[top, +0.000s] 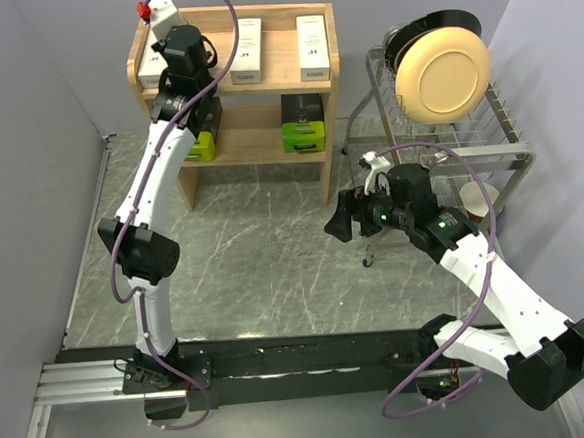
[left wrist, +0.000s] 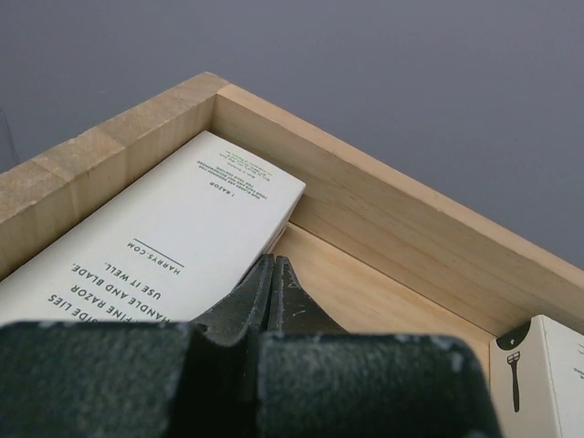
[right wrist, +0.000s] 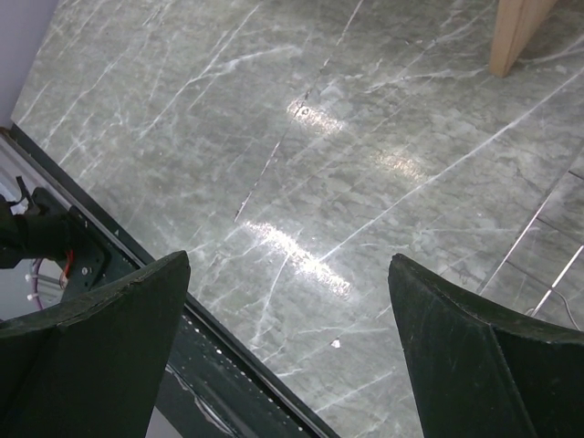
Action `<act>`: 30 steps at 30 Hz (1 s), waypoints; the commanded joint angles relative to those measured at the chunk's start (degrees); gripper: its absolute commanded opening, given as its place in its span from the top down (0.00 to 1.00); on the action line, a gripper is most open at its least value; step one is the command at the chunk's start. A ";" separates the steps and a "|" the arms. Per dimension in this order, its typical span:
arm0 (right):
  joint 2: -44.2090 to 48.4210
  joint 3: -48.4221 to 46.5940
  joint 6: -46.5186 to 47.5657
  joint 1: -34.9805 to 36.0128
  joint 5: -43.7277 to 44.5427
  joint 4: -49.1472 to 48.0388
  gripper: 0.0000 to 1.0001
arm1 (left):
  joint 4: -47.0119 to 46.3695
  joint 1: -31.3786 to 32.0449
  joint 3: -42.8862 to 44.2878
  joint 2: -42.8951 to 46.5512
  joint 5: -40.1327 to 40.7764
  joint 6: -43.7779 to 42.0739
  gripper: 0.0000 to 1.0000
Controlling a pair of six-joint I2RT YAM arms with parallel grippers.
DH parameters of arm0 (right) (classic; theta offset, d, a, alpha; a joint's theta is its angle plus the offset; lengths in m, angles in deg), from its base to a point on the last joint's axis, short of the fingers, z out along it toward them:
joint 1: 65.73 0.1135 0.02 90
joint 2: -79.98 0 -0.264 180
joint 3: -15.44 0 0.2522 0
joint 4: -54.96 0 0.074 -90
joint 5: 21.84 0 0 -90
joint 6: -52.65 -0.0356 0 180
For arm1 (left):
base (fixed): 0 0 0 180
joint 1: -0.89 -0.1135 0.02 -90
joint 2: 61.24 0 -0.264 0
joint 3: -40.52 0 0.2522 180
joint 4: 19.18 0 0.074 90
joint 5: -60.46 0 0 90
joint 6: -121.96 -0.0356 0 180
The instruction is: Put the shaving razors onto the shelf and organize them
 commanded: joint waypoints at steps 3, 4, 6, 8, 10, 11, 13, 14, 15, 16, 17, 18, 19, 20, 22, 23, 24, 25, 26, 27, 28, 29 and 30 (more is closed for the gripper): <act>0.43 -0.44 -0.64 -0.53 -0.91 -0.17 0.04 | -5.19 0.62 1.66 -0.66 -1.41 -4.49 0.96; 0.34 -0.87 -0.29 -0.53 -0.65 0.01 0.04 | -5.89 1.06 2.01 -0.22 -2.74 -5.36 0.96; 0.51 -1.66 0.59 -0.62 -0.30 0.18 0.04 | -7.74 3.25 2.54 1.35 -2.22 -7.81 0.95; 0.60 -2.28 1.21 -0.71 0.14 -0.08 0.04 | -9.75 4.57 2.63 2.94 -3.36 -9.31 0.89; 0.51 -3.25 2.08 -0.62 0.41 -0.51 0.04 | -12.04 6.60 0.80 6.80 -3.54 -12.20 0.84; 0.69 -3.51 2.26 -0.62 0.41 -0.60 0.04 | -18.49 6.95 -4.00 8.90 -4.50 -12.92 0.81; 0.69 -4.39 3.05 -0.62 0.32 -0.95 0.04 | -24.42 7.65 -10.09 15.84 -5.82 -16.50 0.78; 0.78 -4.66 3.32 -0.62 0.15 -1.04 0.04 | -26.97 8.00 -13.68 17.78 -5.57 -17.14 0.77; 0.69 -5.18 3.75 -0.71 0.14 -1.13 0.04 | -27.43 8.27 -14.07 20.32 -5.39 -20.10 0.76; 0.69 -5.45 4.02 -0.62 -0.03 -1.22 0.04 | -26.91 8.36 -14.33 21.57 -4.69 -20.83 0.73; 0.69 -5.62 4.46 -0.62 -0.47 -1.31 0.04 | -26.64 8.36 -15.47 22.88 -4.25 -21.53 0.69; 0.78 -6.06 4.90 -0.62 -0.64 -1.66 0.04 | -26.64 8.36 -16.61 25.86 -3.90 -23.19 0.66; 0.60 -6.33 5.16 -0.62 -0.99 -1.75 0.04 | -26.99 8.36 -18.27 27.63 -3.63 -24.69 0.61; 0.52 -6.59 5.43 -0.54 -1.26 -1.84 0.03 | -27.43 8.36 -22.55 29.64 -3.80 -25.92 0.48; -0.10 -8.17 6.74 -0.27 -2.84 -1.66 0.00 | -27.17 8.18 -28.02 36.41 -4.24 -28.48 0.31; -0.45 -9.04 7.36 0.34 -3.19 -1.40 0.00 | -25.43 8.27 -33.27 38.78 -7.20 -29.00 0.09; -1.15 -11.14 8.84 0.78 -3.54 -0.87 0.00 | -23.58 8.10 -35.93 43.33 -8.80 -29.97 0.01; -1.68 -12.29 9.38 1.31 -3.55 -0.61 0.00 | -20.96 8.01 -38.74 45.81 -10.29 -30.15 0.01; -2.29 -13.61 9.91 2.09 -3.37 -0.26 0.00 | -20.15 7.83 -45.29 48.36 -11.09 -29.72 0.01; -3.95 -16.58 10.78 2.62 -3.20 0.79 0.00 | -18.92 7.83 -48.75 53.52 -13.45 -28.93 0.00; -4.92 -18.18 11.31 3.15 -3.54 1.24 0.00 | -16.65 7.83 -51.92 56.09 -15.91 -29.36 0.00; -5.80 -19.67 11.67 3.51 -3.81 1.76 0.00 | -14.01 7.83 -59.61 58.64 -18.46 -30.40 0.00; -7.47 -22.38 11.23 4.29 -3.81 2.38 0.00 | -13.12 7.83 -63.78 63.80 -22.57 -31.63 0.00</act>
